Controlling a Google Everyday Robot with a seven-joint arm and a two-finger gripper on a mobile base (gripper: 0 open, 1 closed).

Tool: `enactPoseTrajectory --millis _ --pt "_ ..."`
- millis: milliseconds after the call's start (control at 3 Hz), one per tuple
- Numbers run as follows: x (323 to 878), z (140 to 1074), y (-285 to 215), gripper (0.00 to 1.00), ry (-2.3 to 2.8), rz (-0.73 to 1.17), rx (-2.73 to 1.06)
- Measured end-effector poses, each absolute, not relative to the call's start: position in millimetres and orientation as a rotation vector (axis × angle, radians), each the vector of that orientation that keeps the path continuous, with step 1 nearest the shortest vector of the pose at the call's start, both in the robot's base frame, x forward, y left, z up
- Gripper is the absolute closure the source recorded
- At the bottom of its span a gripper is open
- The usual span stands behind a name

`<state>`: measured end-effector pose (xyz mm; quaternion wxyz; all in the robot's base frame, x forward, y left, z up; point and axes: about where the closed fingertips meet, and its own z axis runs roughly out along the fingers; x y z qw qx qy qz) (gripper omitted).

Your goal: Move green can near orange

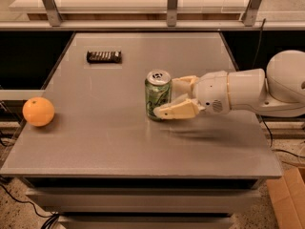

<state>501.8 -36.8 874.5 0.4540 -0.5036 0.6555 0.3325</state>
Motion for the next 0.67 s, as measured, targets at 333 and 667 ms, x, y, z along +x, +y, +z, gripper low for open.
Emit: enactPoseTrajectory --millis 333,667 --pt "505.1 879.5 -29.9 0.63 1.578 0.853 -1.236" --pt "505.7 887.6 -24.1 0.87 1.536 0.884 -1.238"
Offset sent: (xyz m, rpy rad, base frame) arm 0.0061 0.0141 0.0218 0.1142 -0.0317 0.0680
